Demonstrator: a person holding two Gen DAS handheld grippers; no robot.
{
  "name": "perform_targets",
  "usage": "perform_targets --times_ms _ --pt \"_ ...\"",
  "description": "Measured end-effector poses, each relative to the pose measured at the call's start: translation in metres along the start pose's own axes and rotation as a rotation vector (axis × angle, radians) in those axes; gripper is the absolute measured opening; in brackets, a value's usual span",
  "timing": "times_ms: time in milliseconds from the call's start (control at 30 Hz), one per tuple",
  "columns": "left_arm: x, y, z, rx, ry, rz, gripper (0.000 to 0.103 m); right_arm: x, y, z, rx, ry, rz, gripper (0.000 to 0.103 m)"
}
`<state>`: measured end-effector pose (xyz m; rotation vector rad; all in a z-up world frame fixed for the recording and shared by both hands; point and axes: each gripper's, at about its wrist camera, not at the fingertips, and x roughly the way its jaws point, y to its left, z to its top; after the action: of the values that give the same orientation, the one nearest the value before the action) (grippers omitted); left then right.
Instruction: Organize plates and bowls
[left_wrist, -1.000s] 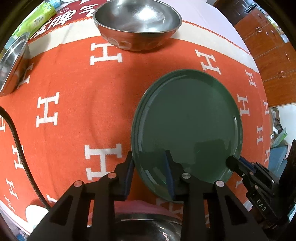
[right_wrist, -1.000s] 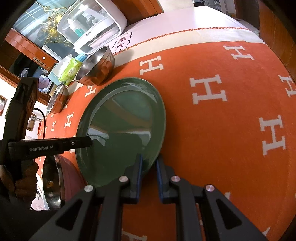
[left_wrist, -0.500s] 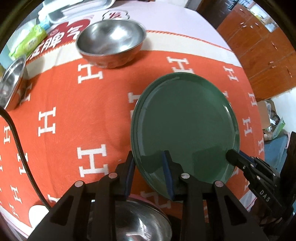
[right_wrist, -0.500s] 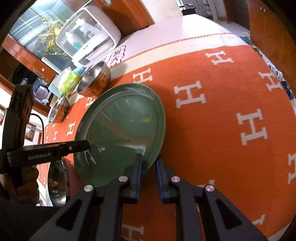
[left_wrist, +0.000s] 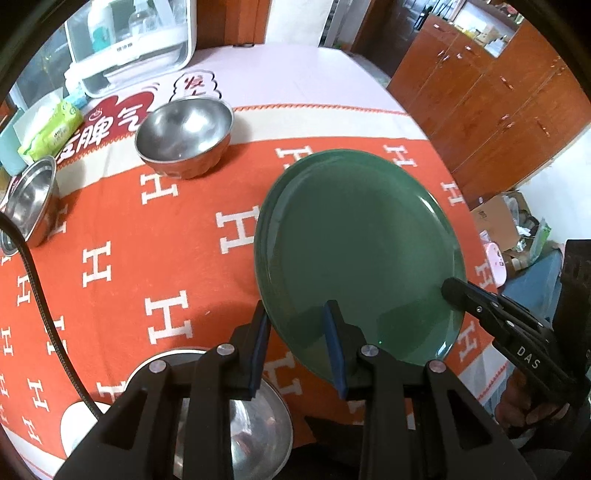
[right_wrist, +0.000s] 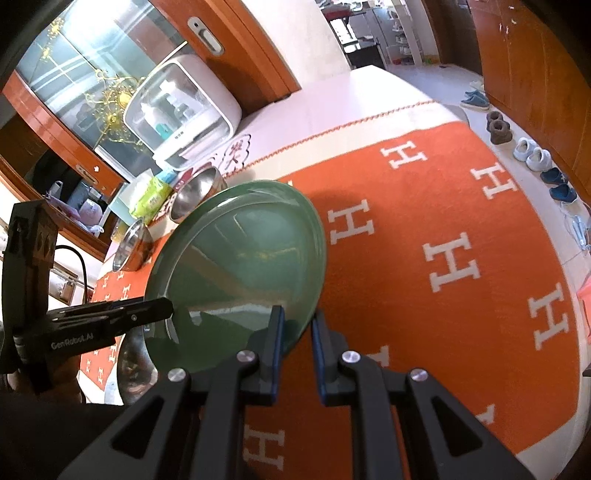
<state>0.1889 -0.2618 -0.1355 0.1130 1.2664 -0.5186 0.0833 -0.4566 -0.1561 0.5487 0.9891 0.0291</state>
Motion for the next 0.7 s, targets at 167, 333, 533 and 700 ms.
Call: perform_targets --times_ms 167,333,533,700 --pt "-0.022 -0.011 -0.012 0.009 -0.055 -0.011 0.028 -0.020 0.009 -0.006 -0.028 -0.033 0.005 0.014" --pt "-0.044 -0.013 -0.029 0.001 -0.092 -0.014 0.028 -0.040 0.021 -0.013 -0.065 -0.060 0.010 0.014" --pt "-0.073 -0.007 -0.052 -0.026 -0.140 -0.025 0.028 -0.058 0.039 -0.019 -0.118 -0.086 0.019 0.015" --pt "-0.092 -0.001 -0.074 -0.049 -0.177 -0.021 0.028 -0.072 0.057 -0.032 -0.166 -0.102 0.026 0.015"
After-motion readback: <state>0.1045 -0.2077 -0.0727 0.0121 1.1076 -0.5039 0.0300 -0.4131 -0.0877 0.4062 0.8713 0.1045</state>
